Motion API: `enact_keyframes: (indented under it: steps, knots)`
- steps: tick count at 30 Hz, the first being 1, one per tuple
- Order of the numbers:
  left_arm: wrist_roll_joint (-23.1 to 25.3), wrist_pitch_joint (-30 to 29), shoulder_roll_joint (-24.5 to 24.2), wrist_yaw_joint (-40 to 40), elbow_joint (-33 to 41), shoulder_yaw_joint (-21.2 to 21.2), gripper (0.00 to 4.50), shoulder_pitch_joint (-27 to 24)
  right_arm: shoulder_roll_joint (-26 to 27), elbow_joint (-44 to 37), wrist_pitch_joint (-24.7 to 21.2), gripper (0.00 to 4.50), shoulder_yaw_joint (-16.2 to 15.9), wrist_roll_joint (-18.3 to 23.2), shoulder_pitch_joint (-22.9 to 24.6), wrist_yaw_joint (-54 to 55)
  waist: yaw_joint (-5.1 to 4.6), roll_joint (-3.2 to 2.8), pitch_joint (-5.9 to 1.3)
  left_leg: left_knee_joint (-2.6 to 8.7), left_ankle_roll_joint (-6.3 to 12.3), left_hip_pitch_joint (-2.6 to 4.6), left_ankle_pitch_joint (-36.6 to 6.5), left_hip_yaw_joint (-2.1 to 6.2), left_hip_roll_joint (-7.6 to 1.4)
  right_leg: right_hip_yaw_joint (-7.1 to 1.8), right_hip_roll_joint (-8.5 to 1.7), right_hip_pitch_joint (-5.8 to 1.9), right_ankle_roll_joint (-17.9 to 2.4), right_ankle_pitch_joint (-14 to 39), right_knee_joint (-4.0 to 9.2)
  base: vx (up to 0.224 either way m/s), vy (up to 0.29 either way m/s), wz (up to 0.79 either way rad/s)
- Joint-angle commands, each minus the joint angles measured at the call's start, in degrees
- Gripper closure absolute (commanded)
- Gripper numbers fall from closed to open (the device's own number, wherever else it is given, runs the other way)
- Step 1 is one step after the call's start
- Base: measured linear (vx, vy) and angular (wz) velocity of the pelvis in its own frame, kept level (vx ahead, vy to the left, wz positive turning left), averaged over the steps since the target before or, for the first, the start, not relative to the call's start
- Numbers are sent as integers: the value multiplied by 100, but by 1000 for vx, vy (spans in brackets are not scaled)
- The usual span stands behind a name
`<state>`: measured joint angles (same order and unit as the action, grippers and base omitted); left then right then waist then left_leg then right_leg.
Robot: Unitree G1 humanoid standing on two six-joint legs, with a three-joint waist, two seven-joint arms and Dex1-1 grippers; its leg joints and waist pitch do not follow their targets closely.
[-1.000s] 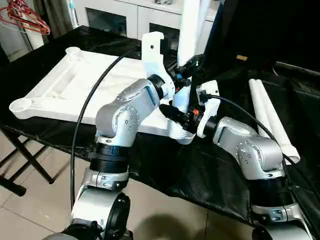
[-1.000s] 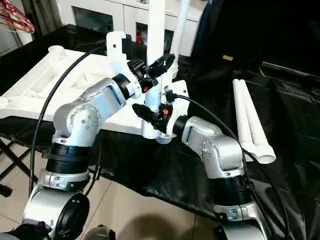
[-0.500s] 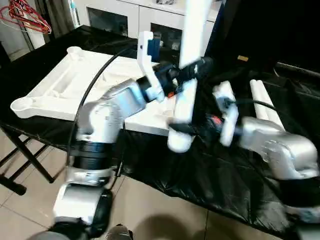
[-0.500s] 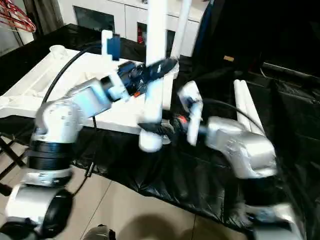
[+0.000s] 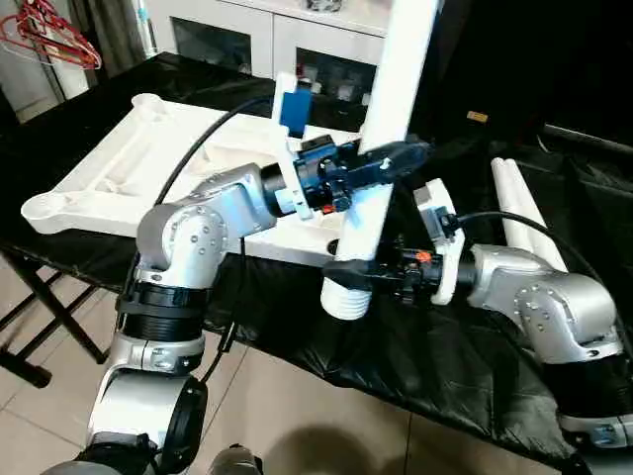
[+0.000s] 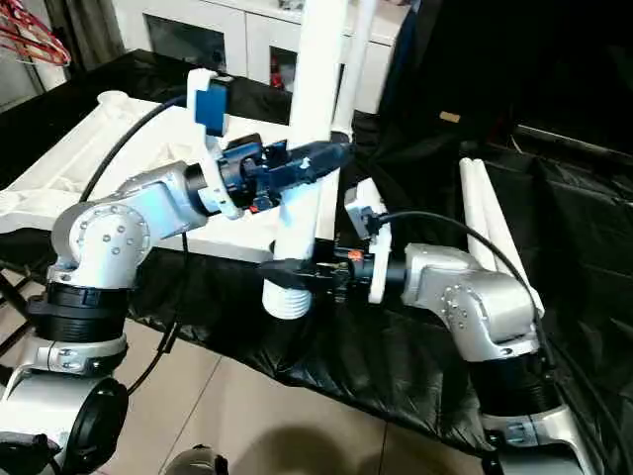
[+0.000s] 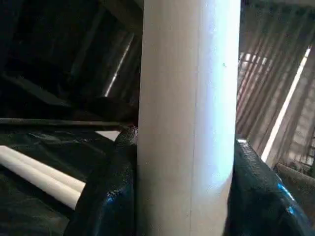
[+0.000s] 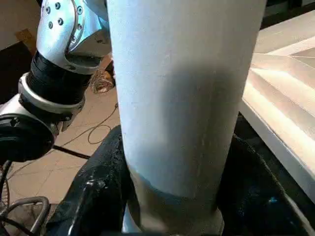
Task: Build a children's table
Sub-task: Pick table leg
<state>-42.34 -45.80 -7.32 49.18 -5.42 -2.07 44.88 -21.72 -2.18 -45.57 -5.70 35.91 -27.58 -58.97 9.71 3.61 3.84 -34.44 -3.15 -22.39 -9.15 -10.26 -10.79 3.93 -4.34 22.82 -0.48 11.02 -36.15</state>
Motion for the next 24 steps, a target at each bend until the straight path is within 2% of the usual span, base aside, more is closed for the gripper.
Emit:
enact_keyframes:
  steps: [1,3,5,8,10,13,14,15,16,18,19,23,24]
  knots:
    - [-3,28,130,-111,24,95,229,46,-24,14,-14,246,72,-38,-29,247,-6,-3,-446,394,-206,138,-932,84,-242,-267,-431,-284,-916,956,421,0,0,0]
    - [208,158,201,-496,-108,48,194,110,27,11,4,252,102,-72,-26,343,-5,-8,-447,396,-218,143,-946,86,-247,-269,-433,-282,-893,962,426,0,0,0]
    - [333,272,226,-639,-115,57,187,118,44,18,17,257,115,-88,-31,383,-3,-9,-449,400,-249,136,-971,94,-249,-268,-438,-290,-863,975,434,0,0,0]
    - [822,463,398,-1583,-191,-5,168,216,110,84,71,257,192,-163,-81,557,-3,14,-454,393,-253,132,-953,97,-249,-268,-439,-301,-787,935,433,0,0,0]
    - [920,497,437,-1778,-235,-21,217,242,130,124,97,259,213,-189,-106,619,0,19,-453,387,-228,118,-918,93,-234,-269,-442,-305,-747,1016,444,0,0,0]
    - [953,598,511,-1941,-300,-91,212,268,144,175,130,259,209,-213,-139,676,0,21,-456,383,-204,112,-806,93,-233,-265,-432,-306,-767,900,435,0,0,0]
    - [929,605,535,-1955,-328,-118,229,282,148,199,150,259,200,-229,-153,697,-6,43,-461,374,-182,113,-790,87,-226,-263,-426,-307,-780,848,430,0,0,0]
    - [983,667,530,-1951,-316,-76,229,280,156,232,181,259,188,-251,-174,740,2,32,-461,374,-169,121,-777,90,-231,-261,-428,-301,-788,838,428,0,0,0]
    - [960,645,566,-1962,-251,-70,251,248,159,236,190,259,185,-253,-181,763,-6,33,-460,376,-165,113,-778,91,-233,-264,-429,-304,-792,820,423,0,0,0]
    - [929,621,593,-1974,-201,-76,247,224,161,235,193,259,185,-253,-184,774,-1,28,-459,372,-157,119,-780,85,-231,-263,-432,-304,-833,804,422,0,0,0]
    - [927,617,631,-2041,-178,-96,265,211,161,252,207,259,185,-276,-195,772,-6,22,-458,374,-154,117,-781,86,-234,-264,-432,-303,-847,793,418,0,0,0]
    - [984,642,632,-2041,-128,15,269,180,151,339,298,259,168,-399,-233,856,-8,27,-449,377,-151,124,-848,84,-235,-265,-431,-297,-839,882,434,0,0,0]
    - [1010,645,619,-1987,-104,83,270,180,164,440,231,203,205,-391,-277,927,-15,22,-448,381,-164,129,-898,85,-236,-264,-434,-291,-828,980,447,0,0,0]
